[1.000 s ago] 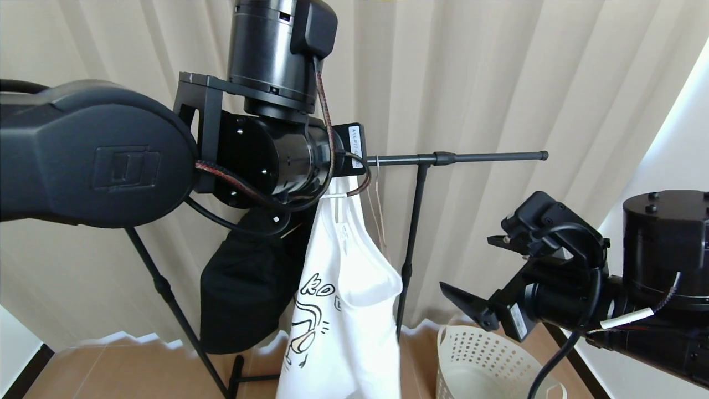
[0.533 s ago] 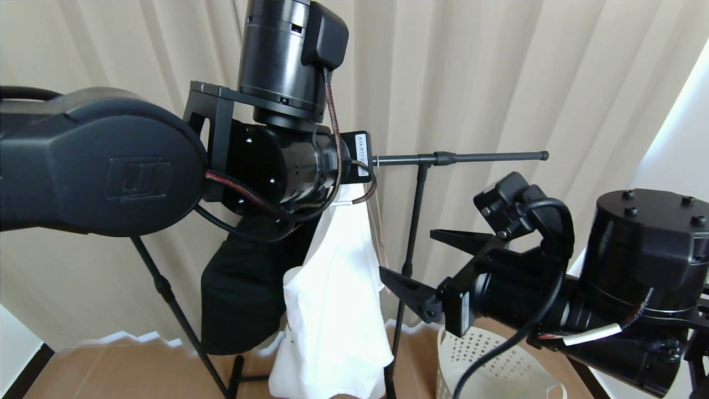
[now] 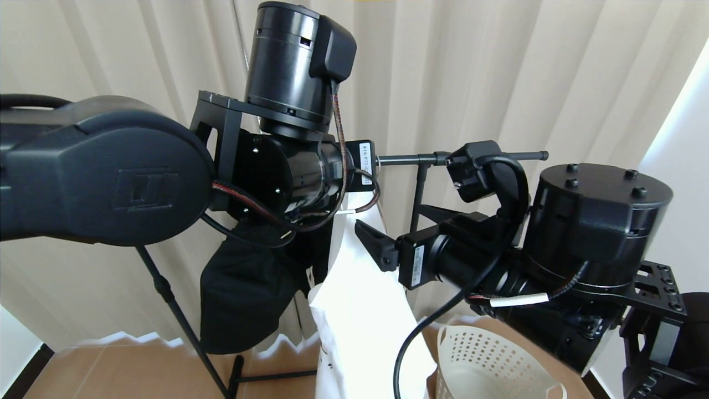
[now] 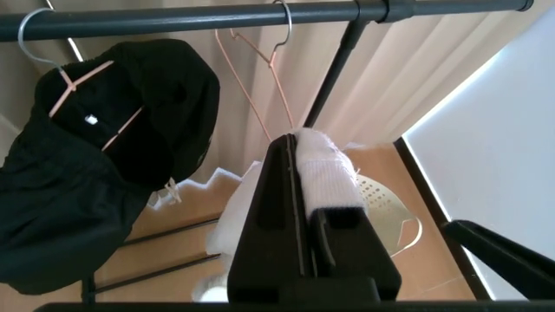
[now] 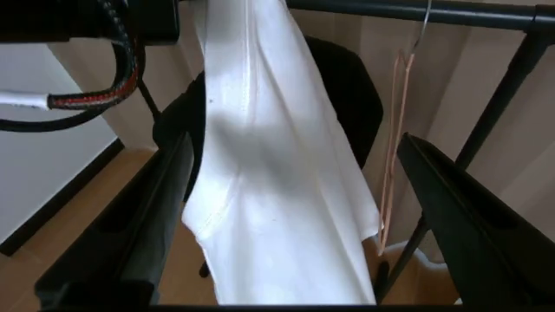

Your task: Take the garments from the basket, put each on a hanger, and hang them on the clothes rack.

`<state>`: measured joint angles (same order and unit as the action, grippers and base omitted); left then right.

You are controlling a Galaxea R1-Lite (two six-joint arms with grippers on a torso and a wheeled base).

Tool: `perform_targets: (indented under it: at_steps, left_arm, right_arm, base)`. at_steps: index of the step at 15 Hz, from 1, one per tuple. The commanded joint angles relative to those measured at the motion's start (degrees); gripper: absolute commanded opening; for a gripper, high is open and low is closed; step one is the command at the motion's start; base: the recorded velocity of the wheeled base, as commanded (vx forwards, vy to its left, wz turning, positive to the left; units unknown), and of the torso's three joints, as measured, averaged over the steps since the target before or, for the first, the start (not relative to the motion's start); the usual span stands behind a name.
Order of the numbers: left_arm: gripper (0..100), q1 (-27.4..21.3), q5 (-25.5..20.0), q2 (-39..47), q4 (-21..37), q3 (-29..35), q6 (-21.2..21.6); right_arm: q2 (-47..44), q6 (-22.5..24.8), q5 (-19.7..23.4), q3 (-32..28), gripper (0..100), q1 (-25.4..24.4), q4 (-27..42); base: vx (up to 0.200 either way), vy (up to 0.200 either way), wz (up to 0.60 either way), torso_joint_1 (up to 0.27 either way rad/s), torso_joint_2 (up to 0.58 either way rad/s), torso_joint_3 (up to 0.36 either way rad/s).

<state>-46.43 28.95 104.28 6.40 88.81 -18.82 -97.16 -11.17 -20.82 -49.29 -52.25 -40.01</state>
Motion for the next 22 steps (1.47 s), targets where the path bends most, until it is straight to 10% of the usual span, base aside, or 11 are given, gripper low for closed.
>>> perform_targets:
  at_steps: [1,10,22]
  left_arm:
    - [0,-0.15,0.84,0.22,0.02,-0.65,0.01]
    - [0,-0.94,1.81,0.05,-0.07,-2.06,0.01]
    - [0,-0.24,1.81,-2.76,0.02,-4.70,-0.16]
  right_arm:
    - [-2.07,-1.49,-1.24,-2.57,100,-0.92,0.02]
    - [-8.40,-3.16,-10.03,-7.93,100,-1.10,0.11]
    - [-8.49,7.30,-9.85,0.16,100,5.05,0.11]
  base:
    - [0.000,0.000,0.00,0.000,0.00,0.000]
    - [0.000,0.000,0.00,0.000,0.00,0.000]
    - [0.000,0.000,0.00,0.000,0.00,0.000]
